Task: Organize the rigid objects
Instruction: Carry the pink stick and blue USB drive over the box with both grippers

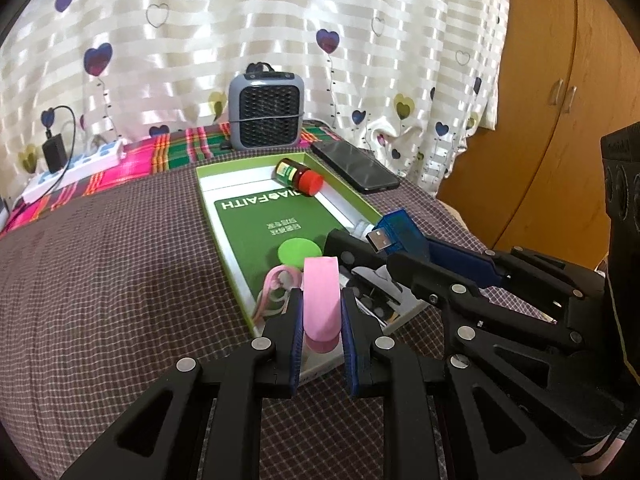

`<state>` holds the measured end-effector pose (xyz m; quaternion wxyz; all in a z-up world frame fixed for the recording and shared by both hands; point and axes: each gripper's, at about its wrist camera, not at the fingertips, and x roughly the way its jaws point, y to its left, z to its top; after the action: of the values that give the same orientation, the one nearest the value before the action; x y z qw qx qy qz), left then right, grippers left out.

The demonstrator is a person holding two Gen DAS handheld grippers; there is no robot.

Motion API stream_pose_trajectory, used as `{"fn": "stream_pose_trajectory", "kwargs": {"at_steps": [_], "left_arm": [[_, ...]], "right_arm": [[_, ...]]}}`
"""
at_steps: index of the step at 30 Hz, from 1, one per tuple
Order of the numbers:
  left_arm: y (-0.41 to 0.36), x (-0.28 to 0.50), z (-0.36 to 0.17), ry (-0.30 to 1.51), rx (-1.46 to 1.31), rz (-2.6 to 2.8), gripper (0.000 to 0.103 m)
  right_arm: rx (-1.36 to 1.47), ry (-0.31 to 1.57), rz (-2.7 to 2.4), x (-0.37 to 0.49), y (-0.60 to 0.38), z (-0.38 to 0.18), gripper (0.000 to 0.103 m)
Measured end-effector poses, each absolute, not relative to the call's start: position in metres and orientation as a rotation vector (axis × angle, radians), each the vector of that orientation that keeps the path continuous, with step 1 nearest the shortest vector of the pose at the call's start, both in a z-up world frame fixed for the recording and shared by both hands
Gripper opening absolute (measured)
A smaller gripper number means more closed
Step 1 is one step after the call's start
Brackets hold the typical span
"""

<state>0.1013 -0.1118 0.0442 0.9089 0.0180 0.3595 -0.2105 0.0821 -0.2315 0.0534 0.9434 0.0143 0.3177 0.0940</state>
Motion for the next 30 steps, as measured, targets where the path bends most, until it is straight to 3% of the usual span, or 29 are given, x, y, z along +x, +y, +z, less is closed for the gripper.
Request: {"fn": "stream_pose_trajectory", "kwargs": {"at_steps": [30], "left_arm": [[-0.122,0.145,0.03,0.764,-0.004,-0.386,0.016]], "right_arm": [[0.054,0.725,0.215,0.121,-0.251,0.027,0.023]]}}
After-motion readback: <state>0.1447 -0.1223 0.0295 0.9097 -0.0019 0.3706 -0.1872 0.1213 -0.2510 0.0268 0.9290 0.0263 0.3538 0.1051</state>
